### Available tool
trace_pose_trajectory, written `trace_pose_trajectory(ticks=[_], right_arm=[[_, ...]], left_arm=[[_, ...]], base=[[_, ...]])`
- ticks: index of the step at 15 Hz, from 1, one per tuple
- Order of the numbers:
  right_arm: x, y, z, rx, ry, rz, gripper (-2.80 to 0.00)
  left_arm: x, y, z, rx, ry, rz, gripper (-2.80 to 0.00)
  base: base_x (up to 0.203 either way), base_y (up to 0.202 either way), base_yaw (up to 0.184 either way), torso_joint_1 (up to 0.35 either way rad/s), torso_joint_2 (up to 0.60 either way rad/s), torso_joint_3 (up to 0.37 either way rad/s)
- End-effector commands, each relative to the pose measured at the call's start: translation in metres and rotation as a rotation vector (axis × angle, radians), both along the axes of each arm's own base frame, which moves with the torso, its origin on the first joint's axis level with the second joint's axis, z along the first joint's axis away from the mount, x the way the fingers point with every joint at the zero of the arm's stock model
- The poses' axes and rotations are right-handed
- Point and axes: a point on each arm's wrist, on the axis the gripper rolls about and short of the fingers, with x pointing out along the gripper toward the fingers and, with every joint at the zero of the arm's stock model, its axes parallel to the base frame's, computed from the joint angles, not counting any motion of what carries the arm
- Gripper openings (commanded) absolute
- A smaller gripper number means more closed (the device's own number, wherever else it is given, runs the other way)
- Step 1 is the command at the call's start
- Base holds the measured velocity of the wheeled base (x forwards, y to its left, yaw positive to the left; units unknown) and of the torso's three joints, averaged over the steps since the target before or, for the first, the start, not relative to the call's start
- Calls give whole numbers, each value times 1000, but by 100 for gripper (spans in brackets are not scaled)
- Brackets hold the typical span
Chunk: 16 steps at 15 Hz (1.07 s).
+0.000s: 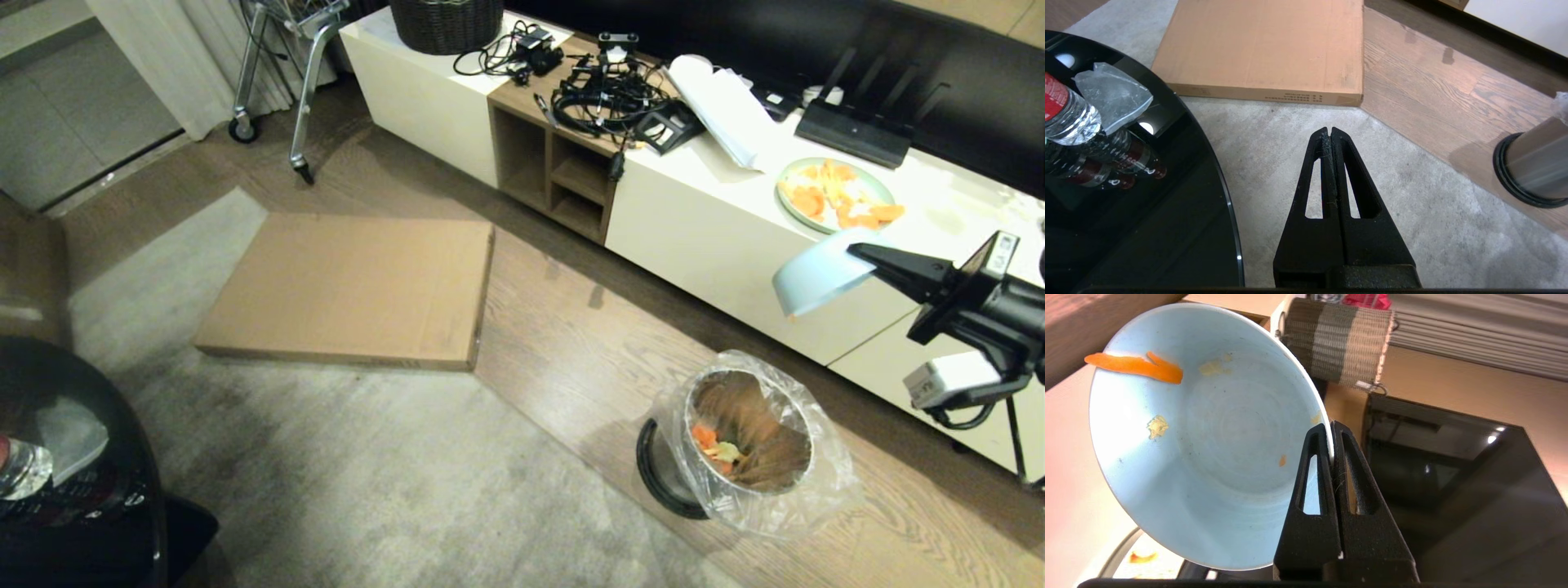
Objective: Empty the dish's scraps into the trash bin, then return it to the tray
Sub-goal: Pour the leftover food from the bowl into the trash can
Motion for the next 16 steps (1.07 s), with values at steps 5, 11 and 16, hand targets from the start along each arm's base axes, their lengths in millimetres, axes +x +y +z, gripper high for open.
trace_pose_trajectory(ticks=[5, 11, 16], right_arm=[[-8, 0, 14, 8, -51, 19, -280], [-2, -8, 21, 8, -64, 19, -280], [5, -18, 18, 17, -49, -12, -280]], left_arm=[[0, 0, 0, 0, -1, 0, -280], [0, 0, 0, 0, -1, 0, -280], [0, 0, 0, 0, -1, 0, -280]], base=[[0, 0, 0, 0, 0, 0], [0, 0, 0, 0, 0, 0], [0, 0, 0, 0, 0, 0]])
